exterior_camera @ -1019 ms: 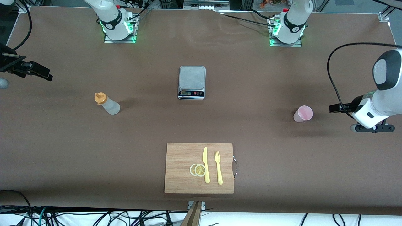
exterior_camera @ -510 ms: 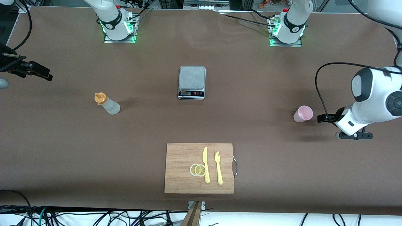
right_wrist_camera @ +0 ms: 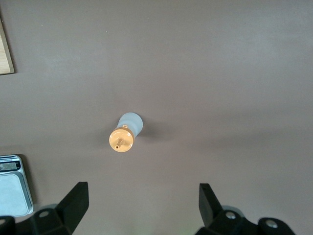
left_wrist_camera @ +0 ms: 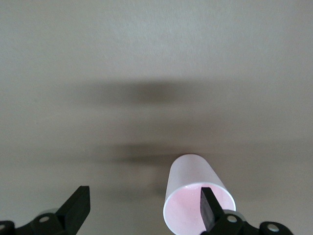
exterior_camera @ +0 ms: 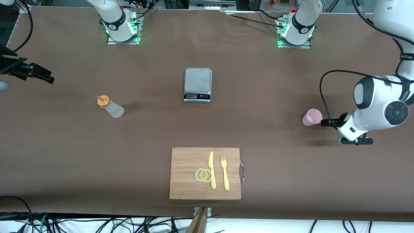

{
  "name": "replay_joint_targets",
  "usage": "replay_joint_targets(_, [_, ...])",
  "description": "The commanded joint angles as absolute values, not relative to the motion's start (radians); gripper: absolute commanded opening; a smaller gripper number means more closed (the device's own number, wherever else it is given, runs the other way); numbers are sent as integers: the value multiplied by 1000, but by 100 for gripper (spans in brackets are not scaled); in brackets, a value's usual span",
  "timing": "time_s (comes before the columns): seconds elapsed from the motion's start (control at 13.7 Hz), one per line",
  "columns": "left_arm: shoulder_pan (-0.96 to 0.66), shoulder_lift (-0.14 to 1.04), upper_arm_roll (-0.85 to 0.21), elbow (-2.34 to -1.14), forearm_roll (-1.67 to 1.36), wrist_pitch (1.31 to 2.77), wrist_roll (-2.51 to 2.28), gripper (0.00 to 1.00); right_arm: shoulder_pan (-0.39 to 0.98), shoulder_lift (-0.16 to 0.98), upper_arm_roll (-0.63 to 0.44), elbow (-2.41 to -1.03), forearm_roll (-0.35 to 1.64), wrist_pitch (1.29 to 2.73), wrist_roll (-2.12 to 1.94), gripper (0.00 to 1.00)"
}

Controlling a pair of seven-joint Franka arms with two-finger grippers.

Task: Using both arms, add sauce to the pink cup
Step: 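Move the left gripper to the pink cup and grasp it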

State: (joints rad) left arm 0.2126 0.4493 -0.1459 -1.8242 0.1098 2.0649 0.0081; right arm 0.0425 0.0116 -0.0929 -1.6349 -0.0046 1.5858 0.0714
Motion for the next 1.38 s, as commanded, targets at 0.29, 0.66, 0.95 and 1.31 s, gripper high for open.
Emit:
replay_joint_targets(0.29, [201,342,-130,-2029,124,2176,21,97,40,9,-91,-1632,6,1583,61,100])
replay_joint_targets(0.66, [199,351,-118,-2074,121,2275,23,93,40,9,-91,-1631,6,1583,61,100])
replay_joint_targets(0.95, [192,364,-118,-2075,117,2306,11,72,40,9,-91,-1631,6,1583,61,100])
replay_joint_targets(1.31, [175,367,-115,-2068,114,2304,6,29,40,9,-91,-1631,6,1582,61,100])
